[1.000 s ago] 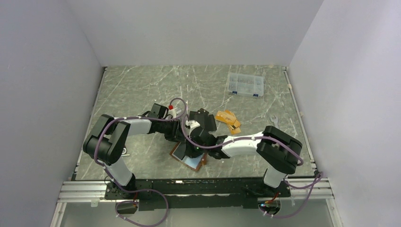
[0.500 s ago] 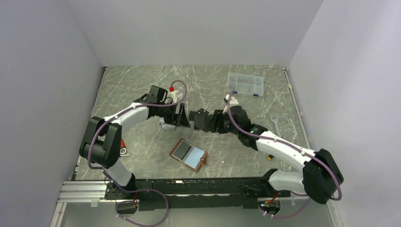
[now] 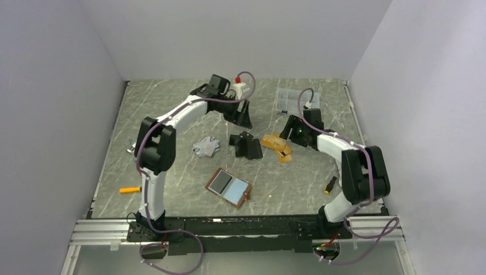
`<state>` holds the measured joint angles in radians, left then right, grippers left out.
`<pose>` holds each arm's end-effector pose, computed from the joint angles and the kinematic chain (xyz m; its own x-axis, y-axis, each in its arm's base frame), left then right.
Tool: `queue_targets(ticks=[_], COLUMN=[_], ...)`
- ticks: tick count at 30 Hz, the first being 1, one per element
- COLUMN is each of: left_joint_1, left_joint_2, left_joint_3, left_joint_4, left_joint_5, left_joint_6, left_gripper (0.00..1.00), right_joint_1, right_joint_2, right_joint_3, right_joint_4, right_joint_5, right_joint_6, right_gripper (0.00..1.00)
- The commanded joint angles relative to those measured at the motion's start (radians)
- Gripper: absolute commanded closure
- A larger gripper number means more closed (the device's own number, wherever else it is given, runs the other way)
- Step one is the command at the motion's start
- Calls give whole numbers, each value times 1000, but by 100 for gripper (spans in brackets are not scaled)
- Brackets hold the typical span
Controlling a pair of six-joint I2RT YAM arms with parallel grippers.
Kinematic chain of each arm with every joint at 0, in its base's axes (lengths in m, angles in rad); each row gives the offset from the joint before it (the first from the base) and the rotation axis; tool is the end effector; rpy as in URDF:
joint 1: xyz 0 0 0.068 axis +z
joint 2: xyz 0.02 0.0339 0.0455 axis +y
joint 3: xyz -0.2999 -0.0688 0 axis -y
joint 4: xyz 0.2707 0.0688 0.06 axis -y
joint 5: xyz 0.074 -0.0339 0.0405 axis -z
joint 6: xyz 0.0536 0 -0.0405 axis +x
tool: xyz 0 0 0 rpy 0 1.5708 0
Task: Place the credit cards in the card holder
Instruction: Pick up the credit card from the storage box.
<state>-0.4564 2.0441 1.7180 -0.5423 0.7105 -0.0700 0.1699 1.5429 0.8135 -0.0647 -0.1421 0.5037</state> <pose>0.4392 -0.2546 0.2631 -0.7333 0.3010 -0.6096 0.6626 0.5171 -0.5418 0.3363 0.0654 0.1870 -0.7437 0.3572 -0.5651 0.1070 0.8980 0.4268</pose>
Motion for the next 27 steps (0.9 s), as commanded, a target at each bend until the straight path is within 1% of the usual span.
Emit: queue_targets(ticks=[1,3,5,9,13,20,27], left_joint_1=[-58,-76,-95,-132,-146,-159,-169], left_joint_2=[82,101,123,195,255,342,346], left_joint_3=[68,66,80,165,224,312,260], left_joint_4=[54,123,165,141,131,114,110], left_joint_5=[21,-9,-26,-84,-98,-57,-59], left_joint_6=[49,57,100,162,170,153,112], left_gripper=[22,22,22,22,22,26,28], right_joint_1=[-24,-37,-45,-48,-46,-46,-43], right_joint_2=[98,127,149,172,161,48,-60], right_joint_3=[71,65,58,25,-30,-191,-296], right_joint_4=[97,131,161,216,260,305,298], right_joint_5=[-69,-78,-91,-115,-137,-86,-25], right_joint_6=[-40,-31,-23,-5,18,74,129], right_gripper=[31,31,32,34,37,43,48])
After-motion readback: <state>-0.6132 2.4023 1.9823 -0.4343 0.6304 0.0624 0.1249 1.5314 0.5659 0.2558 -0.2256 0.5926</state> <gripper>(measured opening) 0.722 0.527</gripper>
